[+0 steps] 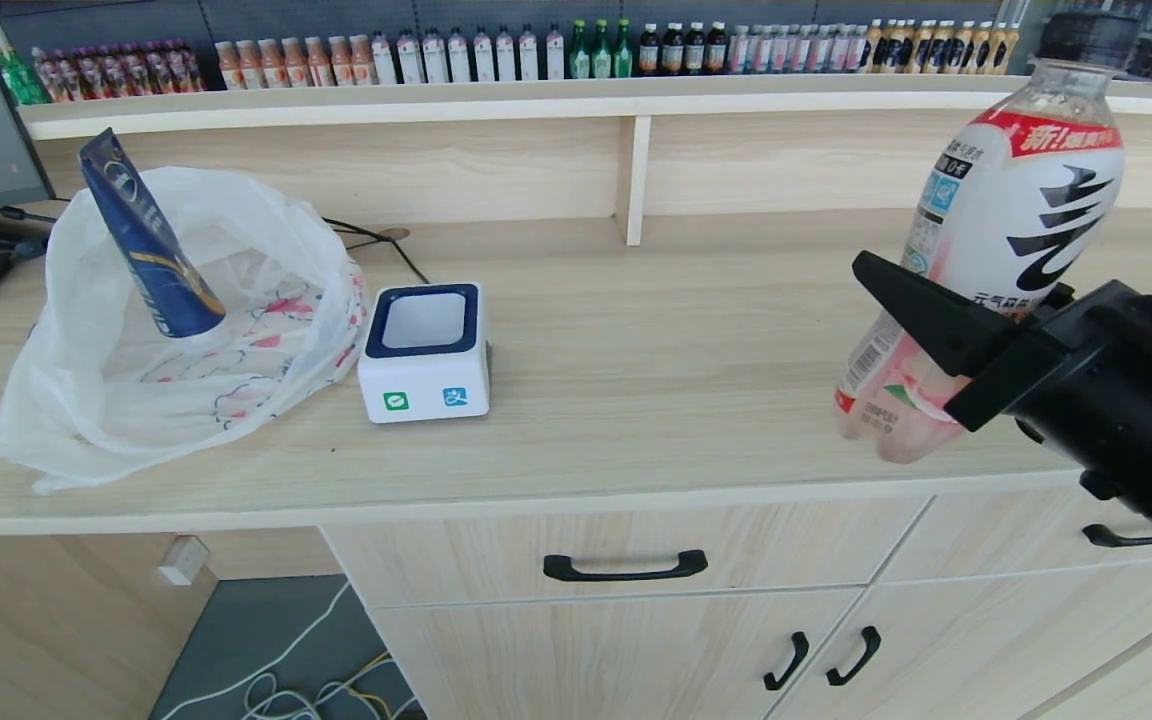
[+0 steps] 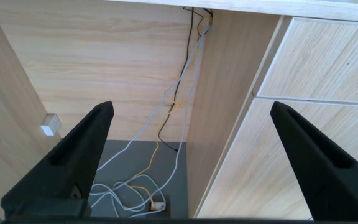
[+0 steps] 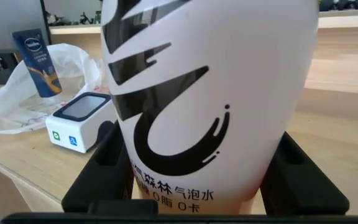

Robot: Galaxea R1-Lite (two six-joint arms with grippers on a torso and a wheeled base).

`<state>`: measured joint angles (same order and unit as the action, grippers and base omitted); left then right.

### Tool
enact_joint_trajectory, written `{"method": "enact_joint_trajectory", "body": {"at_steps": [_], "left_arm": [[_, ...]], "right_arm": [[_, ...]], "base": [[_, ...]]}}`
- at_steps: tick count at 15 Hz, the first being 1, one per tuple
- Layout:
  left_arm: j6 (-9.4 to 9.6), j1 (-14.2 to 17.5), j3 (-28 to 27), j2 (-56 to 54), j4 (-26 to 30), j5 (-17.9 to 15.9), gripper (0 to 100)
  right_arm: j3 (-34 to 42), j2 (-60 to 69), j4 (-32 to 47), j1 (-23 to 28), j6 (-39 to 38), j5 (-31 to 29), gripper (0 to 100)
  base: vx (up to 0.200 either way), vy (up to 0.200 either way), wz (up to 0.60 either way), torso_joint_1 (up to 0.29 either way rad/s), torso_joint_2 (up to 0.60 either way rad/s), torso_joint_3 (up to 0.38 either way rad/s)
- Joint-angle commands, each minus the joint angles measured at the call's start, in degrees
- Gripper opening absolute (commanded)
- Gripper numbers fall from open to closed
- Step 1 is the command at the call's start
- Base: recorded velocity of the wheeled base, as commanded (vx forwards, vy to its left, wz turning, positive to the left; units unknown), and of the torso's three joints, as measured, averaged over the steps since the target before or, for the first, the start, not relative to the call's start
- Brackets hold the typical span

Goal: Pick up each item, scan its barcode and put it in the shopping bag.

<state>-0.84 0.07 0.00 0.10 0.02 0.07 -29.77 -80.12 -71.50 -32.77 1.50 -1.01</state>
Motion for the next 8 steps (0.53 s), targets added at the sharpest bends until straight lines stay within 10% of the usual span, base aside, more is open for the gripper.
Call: {"method": "enact_joint_trajectory", "body": {"at_steps": [1, 8], "left_arm": [[-0.04, 0.0, 0.0, 0.0, 0.0, 0.0, 100], [-0.04, 0.0, 0.0, 0.0, 0.0, 0.0, 100]], "right_arm": [[-0.6, 0.1, 0.0, -0.1, 0.0, 0.0, 0], [-1.3, 1.8, -0.6, 0.0, 0.1, -1.1, 0]], "base": [[-0.2, 0.0, 0.0, 0.017, 0.01, 0.002], [0.0, 0.0, 0.0, 0.0, 0.0, 0.0]]}}
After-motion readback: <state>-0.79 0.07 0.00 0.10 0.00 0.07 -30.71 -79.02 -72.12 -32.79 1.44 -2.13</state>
